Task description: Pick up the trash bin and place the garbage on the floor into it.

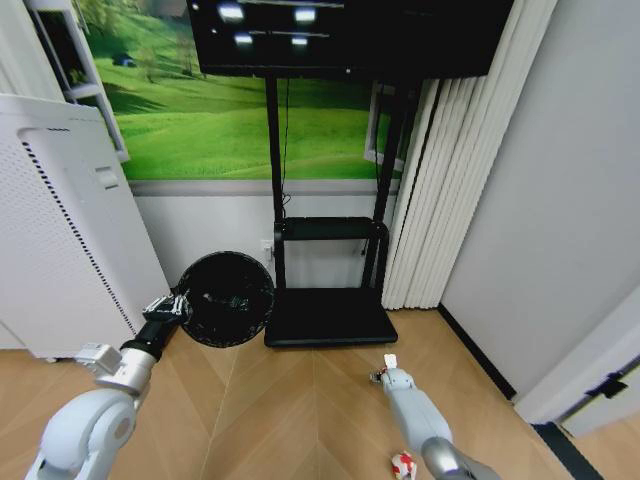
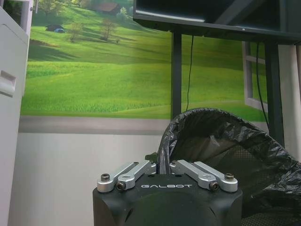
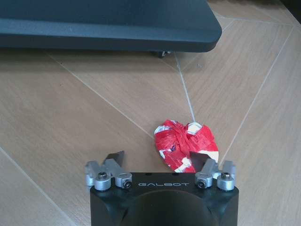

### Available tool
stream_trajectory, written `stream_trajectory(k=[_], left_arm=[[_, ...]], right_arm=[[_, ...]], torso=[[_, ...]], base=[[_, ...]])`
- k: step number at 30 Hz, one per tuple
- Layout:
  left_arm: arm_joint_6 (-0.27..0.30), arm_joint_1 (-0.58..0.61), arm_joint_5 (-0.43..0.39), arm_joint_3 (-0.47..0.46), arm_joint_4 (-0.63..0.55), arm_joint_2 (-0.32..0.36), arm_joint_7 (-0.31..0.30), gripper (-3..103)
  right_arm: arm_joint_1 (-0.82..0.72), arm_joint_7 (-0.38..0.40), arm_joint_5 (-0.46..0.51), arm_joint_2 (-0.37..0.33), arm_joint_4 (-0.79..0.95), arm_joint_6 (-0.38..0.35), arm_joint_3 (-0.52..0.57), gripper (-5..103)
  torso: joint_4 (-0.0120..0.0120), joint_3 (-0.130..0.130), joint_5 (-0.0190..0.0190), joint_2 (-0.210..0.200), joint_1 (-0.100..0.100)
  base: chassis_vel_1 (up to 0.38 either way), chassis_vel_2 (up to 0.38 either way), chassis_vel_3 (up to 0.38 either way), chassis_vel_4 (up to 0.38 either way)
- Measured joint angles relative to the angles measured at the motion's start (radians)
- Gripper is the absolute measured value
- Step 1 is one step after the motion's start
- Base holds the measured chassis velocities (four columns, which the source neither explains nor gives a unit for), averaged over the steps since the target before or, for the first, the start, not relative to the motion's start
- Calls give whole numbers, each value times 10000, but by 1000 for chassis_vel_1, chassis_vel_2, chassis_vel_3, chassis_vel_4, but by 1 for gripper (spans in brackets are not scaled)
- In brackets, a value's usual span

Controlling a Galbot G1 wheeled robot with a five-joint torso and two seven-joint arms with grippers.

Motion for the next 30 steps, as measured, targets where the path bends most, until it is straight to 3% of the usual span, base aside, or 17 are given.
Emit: stream_trajectory(k=[8, 10, 11, 15, 18, 21, 30], left_arm=[[40, 115, -3, -66, -217, -31, -2, 7], [47, 117, -6, -67, -225, -32, -1, 7], [61, 125, -24, -70, -248, -37, -2, 7], [71, 114, -58, -75, -251, -34, -1, 7], [77, 73, -102, -77, -235, -26, -1, 7], [78, 29, -139, -81, -198, -14, -2, 7], [79, -44, -175, -98, -62, -20, 60, 7]], right_arm=[[-54, -5, -105, 11, 14, 159, 0, 44], [-60, -5, -107, 12, 19, 166, 0, 44], [-70, -5, -111, 11, 21, 192, 0, 33], [-65, -6, -139, 7, -22, 258, -9, 23], [-61, -4, -160, 19, -32, 285, -15, 7], [-62, 6, -194, 37, -31, 302, -18, 1], [-264, 33, -198, -15, 317, 334, 15, 0]], torso=[[0, 0, -1, 0, 1], [-1, 0, -1, -1, 0], [-1, 0, 0, 0, 1], [0, 0, 0, 0, 0], [0, 0, 1, 0, 1], [0, 0, 0, 0, 0], [0, 0, 0, 0, 1]], base=[[0, 0, 0, 0], [0, 0, 0, 0], [0, 0, 0, 0], [0, 0, 0, 0], [0, 0, 0, 0], [0, 0, 0, 0], [0, 0, 0, 0]])
